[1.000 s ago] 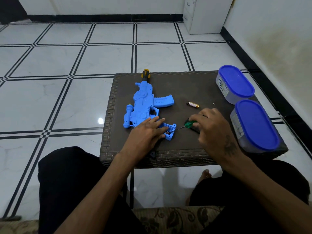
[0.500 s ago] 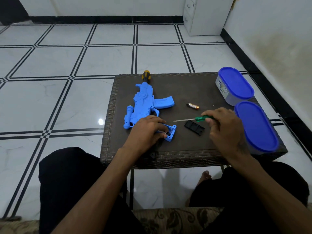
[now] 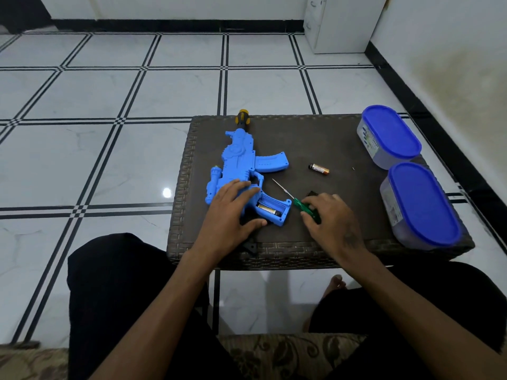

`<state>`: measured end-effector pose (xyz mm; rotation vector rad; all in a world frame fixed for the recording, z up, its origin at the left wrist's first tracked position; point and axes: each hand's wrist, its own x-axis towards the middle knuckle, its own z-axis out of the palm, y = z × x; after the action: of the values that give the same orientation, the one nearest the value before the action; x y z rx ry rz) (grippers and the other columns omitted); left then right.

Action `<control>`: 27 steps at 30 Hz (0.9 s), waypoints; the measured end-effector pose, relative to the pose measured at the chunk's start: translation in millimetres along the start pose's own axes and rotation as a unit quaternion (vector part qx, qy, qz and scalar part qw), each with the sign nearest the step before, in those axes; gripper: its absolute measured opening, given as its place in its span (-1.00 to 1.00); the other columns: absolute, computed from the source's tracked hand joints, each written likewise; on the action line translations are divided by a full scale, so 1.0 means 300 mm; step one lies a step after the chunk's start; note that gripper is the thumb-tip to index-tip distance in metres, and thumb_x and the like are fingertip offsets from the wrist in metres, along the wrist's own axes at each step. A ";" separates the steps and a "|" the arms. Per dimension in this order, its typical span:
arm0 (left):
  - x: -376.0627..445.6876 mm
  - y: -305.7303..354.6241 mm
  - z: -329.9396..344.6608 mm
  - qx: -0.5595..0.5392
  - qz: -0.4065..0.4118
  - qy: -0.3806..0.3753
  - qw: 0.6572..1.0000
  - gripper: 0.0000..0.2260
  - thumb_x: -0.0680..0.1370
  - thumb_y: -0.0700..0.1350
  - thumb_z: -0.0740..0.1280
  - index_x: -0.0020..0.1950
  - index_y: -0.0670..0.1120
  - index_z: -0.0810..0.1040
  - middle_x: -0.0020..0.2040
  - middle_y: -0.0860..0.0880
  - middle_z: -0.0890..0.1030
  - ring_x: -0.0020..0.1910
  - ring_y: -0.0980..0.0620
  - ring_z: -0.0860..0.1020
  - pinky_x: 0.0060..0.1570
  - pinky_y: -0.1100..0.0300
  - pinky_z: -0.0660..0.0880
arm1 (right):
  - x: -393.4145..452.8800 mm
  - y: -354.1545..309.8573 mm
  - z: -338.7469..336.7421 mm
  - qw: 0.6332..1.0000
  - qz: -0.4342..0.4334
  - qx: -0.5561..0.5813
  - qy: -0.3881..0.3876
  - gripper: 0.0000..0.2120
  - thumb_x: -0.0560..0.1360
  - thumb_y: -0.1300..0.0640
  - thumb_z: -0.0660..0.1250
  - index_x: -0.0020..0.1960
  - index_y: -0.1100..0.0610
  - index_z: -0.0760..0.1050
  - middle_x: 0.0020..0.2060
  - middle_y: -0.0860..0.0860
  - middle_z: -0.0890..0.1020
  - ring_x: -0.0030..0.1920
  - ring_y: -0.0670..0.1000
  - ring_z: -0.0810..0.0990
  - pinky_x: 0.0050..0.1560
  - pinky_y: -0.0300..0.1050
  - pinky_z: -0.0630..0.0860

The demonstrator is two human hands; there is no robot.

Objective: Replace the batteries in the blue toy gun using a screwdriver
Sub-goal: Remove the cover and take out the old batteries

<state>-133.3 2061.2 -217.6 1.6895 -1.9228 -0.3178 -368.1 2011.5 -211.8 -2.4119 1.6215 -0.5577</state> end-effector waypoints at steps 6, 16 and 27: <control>0.005 -0.002 0.005 -0.005 -0.004 0.001 1.000 -0.36 0.40 0.09 0.51 0.43 -0.01 0.43 0.42 -0.03 0.40 0.47 -0.06 0.25 0.44 -0.03 0.19 | 0.038 -0.053 -0.065 0.998 -0.066 0.018 0.003 -0.77 0.49 0.09 0.40 0.14 0.04 0.60 -0.05 -0.02 0.55 -0.02 -0.02 0.47 -0.13 -0.17 0.44; 0.002 -0.012 0.015 -0.004 0.009 0.012 1.000 -0.39 0.40 0.08 0.50 0.41 -0.03 0.45 0.41 -0.05 0.42 0.46 -0.09 0.29 0.44 -0.07 0.24 | 0.206 -0.127 -0.110 0.950 -0.185 -0.040 -0.249 -0.77 0.48 0.01 0.43 0.12 -0.04 0.64 -0.11 -0.05 0.56 -0.05 -0.07 0.38 -0.01 -0.11 0.40; 0.002 -0.016 0.018 0.009 0.008 0.010 1.000 -0.45 0.43 0.10 0.47 0.39 0.01 0.48 0.40 -0.04 0.44 0.47 -0.09 0.27 0.42 -0.12 0.25 | 0.233 -0.121 -0.096 0.946 -0.208 0.025 -0.246 -0.86 0.53 0.06 0.36 0.03 0.02 0.68 -0.16 -0.02 0.59 -0.10 -0.05 0.49 -0.04 -0.19 0.28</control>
<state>-132.3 2058.9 -224.3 1.6825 -1.9297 -0.2771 -325.4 1962.9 -158.4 -2.5850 0.8951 -0.0305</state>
